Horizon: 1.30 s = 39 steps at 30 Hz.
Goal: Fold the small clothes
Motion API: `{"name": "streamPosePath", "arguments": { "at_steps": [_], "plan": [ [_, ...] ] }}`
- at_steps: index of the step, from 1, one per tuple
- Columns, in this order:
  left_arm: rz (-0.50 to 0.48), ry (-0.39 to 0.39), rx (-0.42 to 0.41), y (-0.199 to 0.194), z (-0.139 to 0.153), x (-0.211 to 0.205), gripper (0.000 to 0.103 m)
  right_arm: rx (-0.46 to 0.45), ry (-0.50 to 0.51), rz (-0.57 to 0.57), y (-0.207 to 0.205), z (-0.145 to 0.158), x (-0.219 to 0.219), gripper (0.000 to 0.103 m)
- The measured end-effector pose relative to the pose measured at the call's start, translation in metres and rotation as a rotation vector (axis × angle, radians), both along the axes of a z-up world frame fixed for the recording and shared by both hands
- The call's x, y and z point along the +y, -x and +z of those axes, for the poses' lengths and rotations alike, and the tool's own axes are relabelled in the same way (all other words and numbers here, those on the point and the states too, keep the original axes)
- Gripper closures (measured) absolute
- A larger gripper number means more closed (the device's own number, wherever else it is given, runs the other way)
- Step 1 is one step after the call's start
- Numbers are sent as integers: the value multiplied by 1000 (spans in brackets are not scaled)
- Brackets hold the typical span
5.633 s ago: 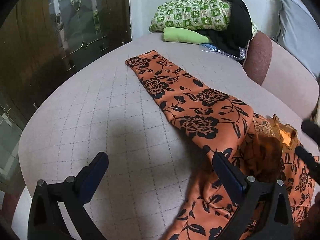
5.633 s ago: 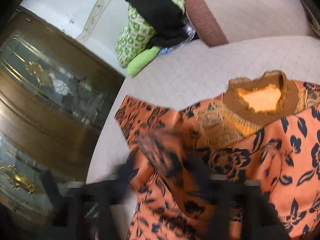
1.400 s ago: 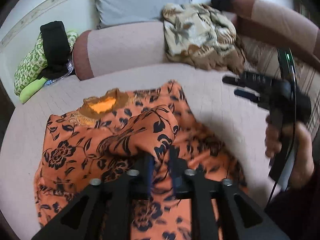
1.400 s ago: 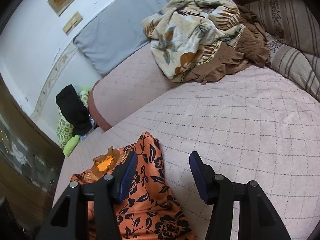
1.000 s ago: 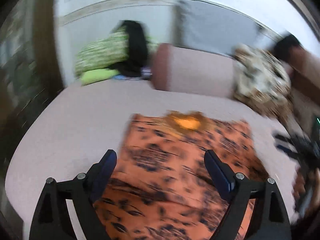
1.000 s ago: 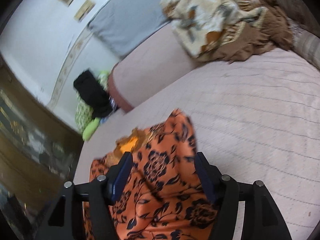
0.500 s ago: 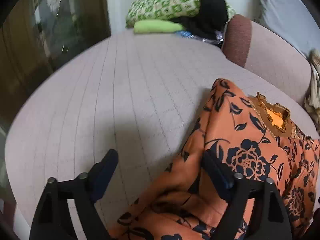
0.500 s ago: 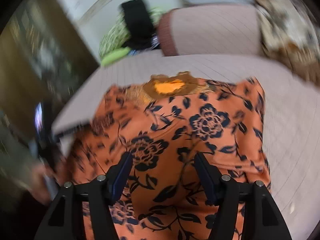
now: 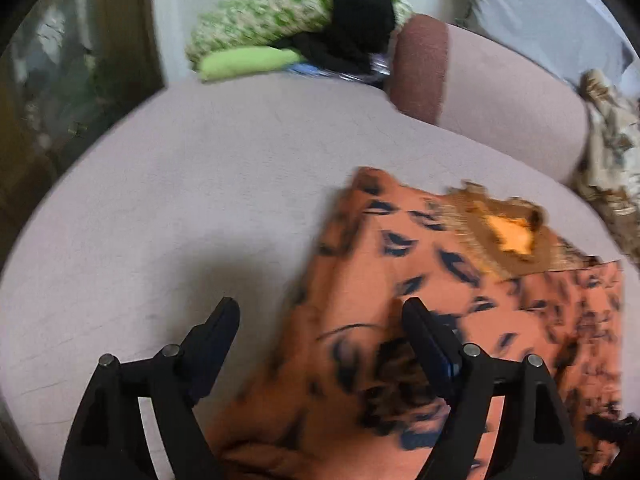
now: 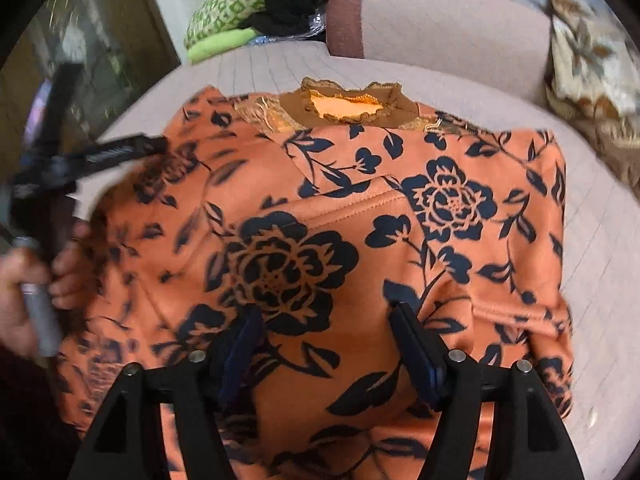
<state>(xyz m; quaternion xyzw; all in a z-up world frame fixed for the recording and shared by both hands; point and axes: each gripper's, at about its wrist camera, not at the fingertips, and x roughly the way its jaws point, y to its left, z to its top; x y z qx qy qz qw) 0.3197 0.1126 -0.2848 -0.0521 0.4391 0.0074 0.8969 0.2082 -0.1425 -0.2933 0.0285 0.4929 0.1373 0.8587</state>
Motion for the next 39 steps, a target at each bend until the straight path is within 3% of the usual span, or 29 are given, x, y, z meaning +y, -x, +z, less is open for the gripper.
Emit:
{"name": "streamPosePath", "arguments": {
  "at_steps": [2, 3, 5, 6, 7, 9, 10, 12, 14, 18, 24, 29, 31, 33, 35, 36, 37, 39],
  "plan": [
    [-37, 19, -1, -3, 4, -9, 19, -28, -120, 11, 4, 11, -5, 29],
    [-53, 12, -5, -5, 4, -11, 19, -48, -144, 18, 5, 15, -4, 21],
    [-75, -30, 1, -9, 1, -19, 21, -87, -100, 30, 5, 17, 4, 17],
    [-86, -41, 13, -12, -2, -22, 33, -89, -63, 41, 4, 14, 9, 17],
    [-95, -37, 29, -16, -5, -23, 54, -62, -16, 61, -1, 5, 16, 17],
    [-92, -32, 81, -26, -15, -22, 68, -10, 44, 66, -10, -13, 24, 18],
    [-91, -28, 80, -28, -16, -22, 78, -25, 60, 64, -10, -16, 26, 24],
    [-89, -35, 63, -30, -12, -22, 91, -51, 74, 52, -11, -12, 23, 73],
    [-96, -17, 49, -30, -8, -20, 93, -16, -46, 32, -16, -8, 5, 90],
    [-79, 44, 39, -28, -1, -10, 94, 13, -137, -35, -19, -6, -22, 93],
    [-31, 94, -31, -17, 19, 8, 95, -93, -245, -191, -12, 26, -75, 93],
    [35, 168, -130, -8, 43, 30, 96, -275, -436, -344, 7, 54, -133, 93],
    [86, 181, -192, -2, 51, 42, 102, -392, -542, -382, 18, 66, -150, 93],
    [180, 156, -290, 9, 61, 58, 102, -485, -574, -406, 25, 72, -156, 93],
    [238, 109, -305, 10, 59, 64, 102, -565, -563, -442, 30, 72, -159, 92],
    [235, 97, -259, 4, 52, 64, 102, -561, -556, -464, 26, 68, -162, 90],
    [227, 98, -210, -1, 44, 64, 102, -491, -545, -495, 17, 56, -165, 90],
    [215, 91, -128, -9, 28, 60, 102, -234, -506, -554, -6, 23, -171, 89]
  ]
}}
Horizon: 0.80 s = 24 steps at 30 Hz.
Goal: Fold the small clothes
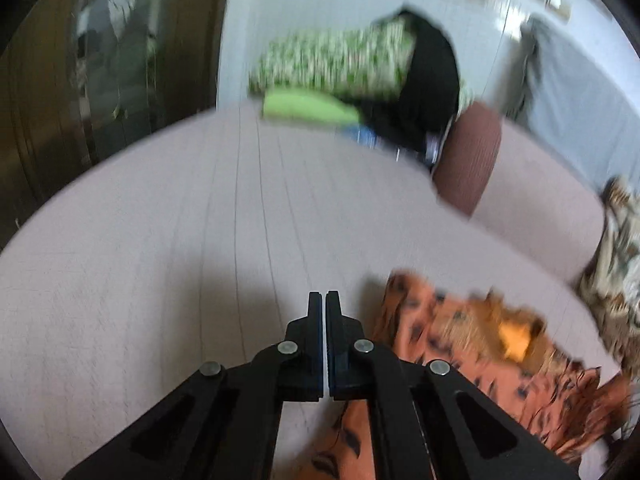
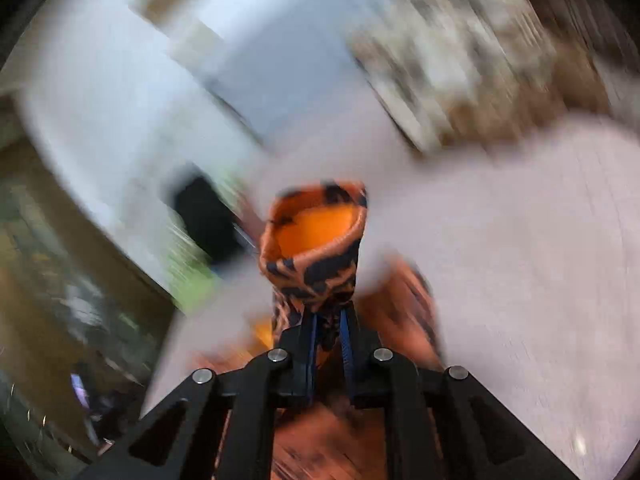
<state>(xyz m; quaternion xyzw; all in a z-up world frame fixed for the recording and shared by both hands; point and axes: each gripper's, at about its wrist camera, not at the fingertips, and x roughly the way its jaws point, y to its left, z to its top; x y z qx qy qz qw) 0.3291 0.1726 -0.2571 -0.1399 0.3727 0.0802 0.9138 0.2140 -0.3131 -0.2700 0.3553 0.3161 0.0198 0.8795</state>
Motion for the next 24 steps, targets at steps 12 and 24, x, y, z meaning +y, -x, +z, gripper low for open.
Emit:
{"name": "streamPosePath", "arguments": {
  "at_steps": [12, 24],
  "plan": [
    [-242, -179, -43, 15, 12, -71, 93, 120, 64, -349, 22, 3, -36, 88],
    [-149, -223, 152, -8, -27, -59, 34, 144, 145, -152, -13, 6, -35, 88]
  ]
}}
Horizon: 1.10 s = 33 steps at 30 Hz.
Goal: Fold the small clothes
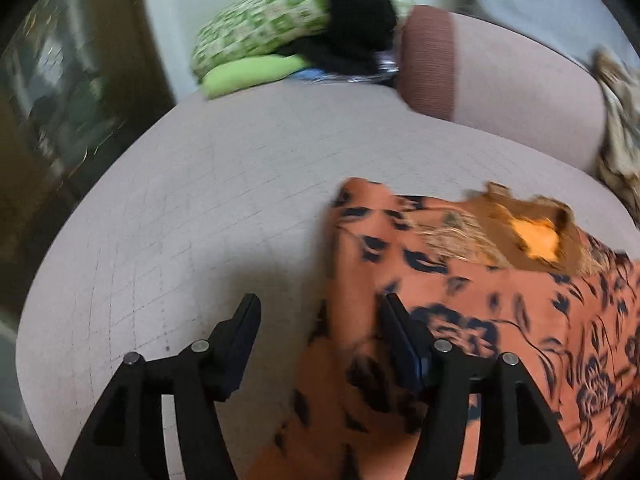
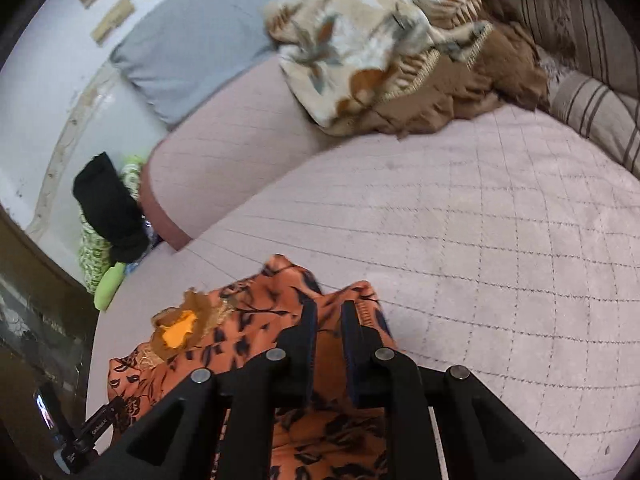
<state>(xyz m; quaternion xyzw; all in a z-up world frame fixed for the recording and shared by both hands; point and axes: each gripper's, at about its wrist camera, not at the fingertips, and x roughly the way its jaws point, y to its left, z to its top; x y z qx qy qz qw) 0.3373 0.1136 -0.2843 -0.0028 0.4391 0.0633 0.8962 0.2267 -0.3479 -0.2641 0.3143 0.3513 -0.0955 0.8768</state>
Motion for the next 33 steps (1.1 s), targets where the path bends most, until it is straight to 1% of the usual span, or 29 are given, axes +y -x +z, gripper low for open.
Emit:
{"name": "streamPosePath", "arguments": {
  "at_steps": [2, 4, 6, 8, 9, 11, 12, 13, 14, 15, 16, 18, 21, 22, 23, 24, 25, 26, 27, 28, 29, 30, 31, 32, 33],
  "plan": [
    [23, 50, 20, -3, -2, 10, 26, 33, 42, 1, -9, -4, -1, 88],
    [37, 85, 41, -5, -5, 18, 22, 60, 55, 32, -22, -11, -2, 88],
    [39, 93, 46, -6, -7, 20, 20, 89, 66, 53, -32, -16, 0, 88],
    [44, 82, 46, -7, -6, 22, 20, 115, 69, 65, -36, -17, 2, 88],
    [48, 66, 41, -7, -4, 22, 20, 103, 54, 73, -34, -15, 2, 88],
    [47, 29, 21, -8, 3, 18, 20, -21, 37, 56, -19, 4, 3, 88],
    [47, -5, 1, -7, 6, 15, 20, -106, 44, 48, -10, 16, 4, 88],
    [49, -37, -16, -6, 9, 12, 20, -225, 69, 42, 4, 32, 7, 85],
    [50, -66, -31, -5, 11, 10, 17, -297, 95, 30, 13, 41, 10, 65],
    [47, -85, -34, -7, 10, 9, 12, -360, 123, 13, 21, 47, 12, 11],
    [44, -89, -25, -9, 9, 9, 10, -394, 141, -6, 28, 51, 12, 0],
    [40, -71, 15, -14, 0, 11, 10, -447, 139, -48, 36, 50, 8, 0],
    [26, -36, 42, -15, -9, 12, 10, -291, 142, -28, 19, 42, 3, 1],
    [21, -24, 49, -16, -10, 13, 10, -223, 130, -18, 10, 33, 0, 3],
    [14, 1, 52, -16, -10, 14, 13, -173, 116, -9, 5, 27, -2, 10],
    [2, 39, 49, -17, -10, 16, 28, -111, 97, 1, -1, 16, -6, 16],
    [-19, 78, 53, -17, -10, 17, 51, -48, 67, 9, -8, 2, -10, 18],
    [-41, 107, 62, -18, -12, 16, 62, -26, 39, 17, -10, -6, -14, 24],
    [-66, 135, 73, -20, -14, 13, 77, -4, 10, 30, -14, -15, -16, 28],
    [-81, 136, 74, -20, -15, 9, 82, 33, -14, 50, -21, -26, -17, 30],
    [-93, 100, 65, -19, -16, 3, 83, 65, -26, 65, -26, -34, -16, 36],
    [-105, 78, 54, -15, -14, -1, 88, 91, -40, 82, -29, -43, -14, 46],
    [-121, 65, 43, -14, -13, -4, 91, 103, -58, 106, -33, -50, -9, 53],
    [-124, 63, 33, -13, -12, -5, 93, 112, -65, 130, -35, -55, -6, 72],
    [-123, 70, 26, -12, -10, -5, 94, 127, -56, 154, -37, -59, -1, 87]
  ]
}}
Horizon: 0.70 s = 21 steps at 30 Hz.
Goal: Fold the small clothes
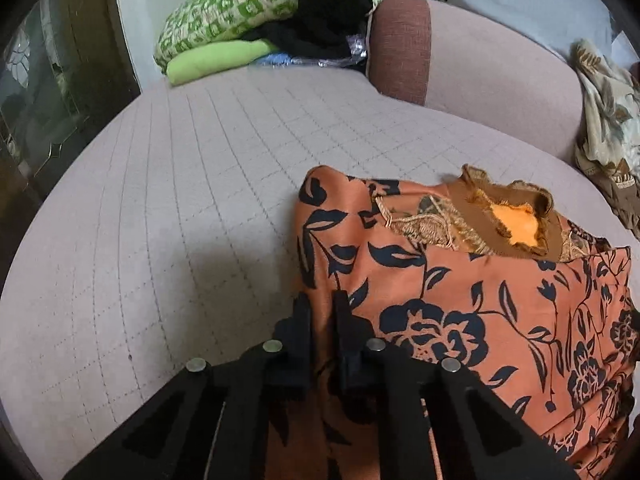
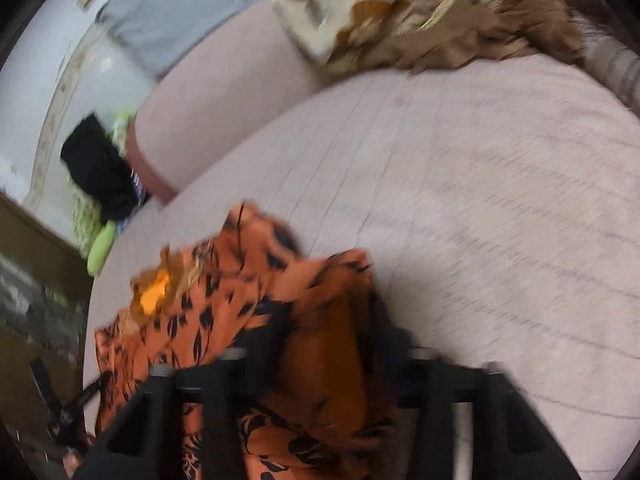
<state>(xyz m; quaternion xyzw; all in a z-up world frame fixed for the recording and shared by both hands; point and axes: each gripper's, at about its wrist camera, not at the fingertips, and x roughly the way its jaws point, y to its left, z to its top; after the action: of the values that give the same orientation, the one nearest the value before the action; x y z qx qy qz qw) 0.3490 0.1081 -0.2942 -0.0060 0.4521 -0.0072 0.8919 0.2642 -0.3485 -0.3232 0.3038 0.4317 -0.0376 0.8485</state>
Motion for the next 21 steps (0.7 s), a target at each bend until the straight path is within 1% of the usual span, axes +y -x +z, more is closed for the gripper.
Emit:
{"name": "streamPosePath", "arguments": {
  "at_steps": [1, 2, 3, 4, 6, 7, 9, 10, 11, 12, 13, 14, 15, 16, 17, 18, 19, 20, 21],
  "plan": [
    [2, 16, -5, 1, 2, 2, 94, 13, 40, 23, -1, -1, 8, 92],
    [8, 33, -11, 2, 4, 6, 94, 7, 75, 31, -1, 1, 13, 96],
    [20, 58, -20, 5, 8, 10, 95, -17, 110, 39, 1, 7, 19, 98],
    [32, 80, -33, 7, 13, 14, 95, -65, 144, 52, 5, 17, 25, 98],
    [52, 94, -73, 13, 25, 19, 96, -163, 196, 70, 14, 38, 36, 99],
    [65, 87, -105, 19, 33, 21, 97, -210, 216, 75, 19, 47, 41, 99],
    [95, 50, -160, 24, 45, 24, 98, -317, 222, 83, 31, 63, 47, 99],
    [119, 27, -187, 26, 49, 28, 101, -366, 220, 87, 35, 68, 50, 99],
    [165, -15, -213, 28, 52, 33, 102, -406, 218, 89, 39, 71, 52, 99],
    [197, -46, -220, 28, 52, 37, 102, -431, 211, 95, 39, 71, 53, 98],
    [229, -78, -202, 24, 47, 43, 102, -430, 197, 100, 36, 68, 53, 98],
    [230, -74, -171, 22, 42, 47, 102, -366, 182, 103, 27, 56, 54, 96],
    [235, -50, -116, 17, 32, 53, 102, -268, 180, 109, 16, 44, 54, 95],
    [245, -32, -86, 15, 27, 56, 102, -130, 182, 117, 2, 26, 56, 94],
    [249, -19, -75, 15, 26, 56, 102, -16, 187, 123, -7, 11, 55, 94],
    [237, -13, -85, 17, 30, 53, 102, 35, 185, 125, -11, 4, 53, 93],
    [219, -12, -106, 19, 37, 48, 102, 29, 153, 115, -10, 2, 47, 93],
    [194, -15, -137, 24, 45, 43, 101, 7, 143, 86, -6, 7, 41, 93],
    [161, -28, -172, 30, 52, 34, 92, -30, 151, 39, -1, 19, 34, 93]
  ]
}}
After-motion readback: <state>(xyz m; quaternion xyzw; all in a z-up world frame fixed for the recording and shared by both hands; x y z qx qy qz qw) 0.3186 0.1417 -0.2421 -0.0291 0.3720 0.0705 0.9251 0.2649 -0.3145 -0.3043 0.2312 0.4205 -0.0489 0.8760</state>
